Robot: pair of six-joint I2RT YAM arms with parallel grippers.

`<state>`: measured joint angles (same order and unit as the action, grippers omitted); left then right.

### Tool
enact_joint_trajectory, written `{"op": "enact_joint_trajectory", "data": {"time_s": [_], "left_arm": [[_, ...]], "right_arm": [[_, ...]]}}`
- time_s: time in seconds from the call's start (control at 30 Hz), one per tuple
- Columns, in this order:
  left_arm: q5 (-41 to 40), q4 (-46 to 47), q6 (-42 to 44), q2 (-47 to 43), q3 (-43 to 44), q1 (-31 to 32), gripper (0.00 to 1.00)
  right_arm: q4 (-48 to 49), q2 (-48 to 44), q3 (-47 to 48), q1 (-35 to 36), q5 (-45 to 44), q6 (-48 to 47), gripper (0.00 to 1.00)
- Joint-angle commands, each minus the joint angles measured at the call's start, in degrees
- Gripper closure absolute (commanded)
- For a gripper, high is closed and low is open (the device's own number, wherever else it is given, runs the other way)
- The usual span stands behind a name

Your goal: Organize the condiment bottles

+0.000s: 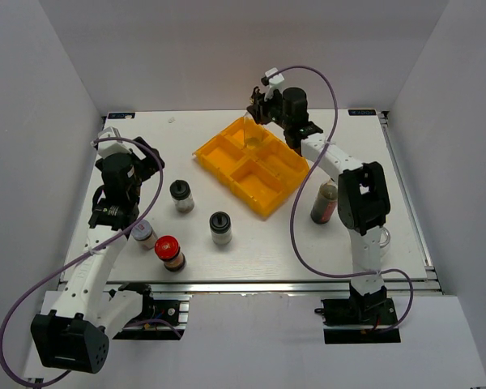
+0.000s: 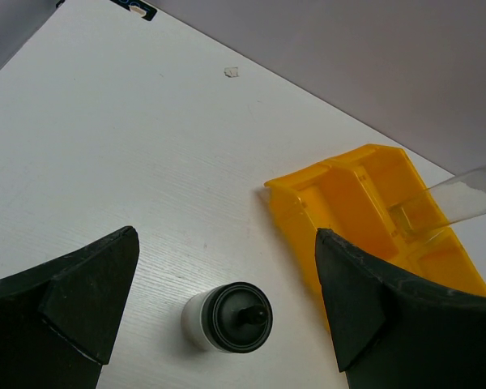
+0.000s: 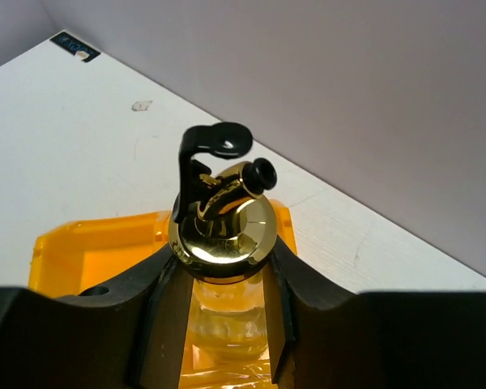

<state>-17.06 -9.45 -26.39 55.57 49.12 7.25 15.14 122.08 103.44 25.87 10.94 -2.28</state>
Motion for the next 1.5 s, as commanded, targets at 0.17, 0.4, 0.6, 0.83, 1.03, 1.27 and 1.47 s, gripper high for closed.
{"op": "enact_joint_trajectory", "data": {"time_s": [0.17,0.4,0.6,0.83,1.03,1.27,1.47], "left_arm": [[1.6,-1.3,-0.5,-0.6,1.3,-0.1,0.02],[4.5,-3.0,0.1,0.0,3.5,-0.1,0.02],[8.4,-3.0,1.2,-0.1,4.9,-0.1,0.02],[26.2,-0.6,2.7,1.3,7.3,0.1,0.02],[38.1,6.8,5.6,0.5,5.3,10.5,0.02],[34.2,7.9,11.6,9.9,10.9,31.7,0.02],[23.8,7.5,21.6,25.3,21.5,48.8,0.02]], "right_arm": [[9.3,-4.9,-4.4,-0.2,1.6,1.0,0.81],[12.2,-8.4,-7.5,-0.2,-0.2,1.8,0.22],[12.5,-12.9,-9.1,-0.2,-3.5,1.8,0.11],[9.0,-22.7,-12.3,-0.3,-7.3,4.7,0.11],[-11.8,-41.5,-21.0,-4.2,-29.2,17.7,0.11],[-34.0,-59.6,-30.7,-21.2,-35.9,26.4,0.11],[-40.7,-63.2,-35.1,-36.5,-21.8,24.7,0.11]]}}
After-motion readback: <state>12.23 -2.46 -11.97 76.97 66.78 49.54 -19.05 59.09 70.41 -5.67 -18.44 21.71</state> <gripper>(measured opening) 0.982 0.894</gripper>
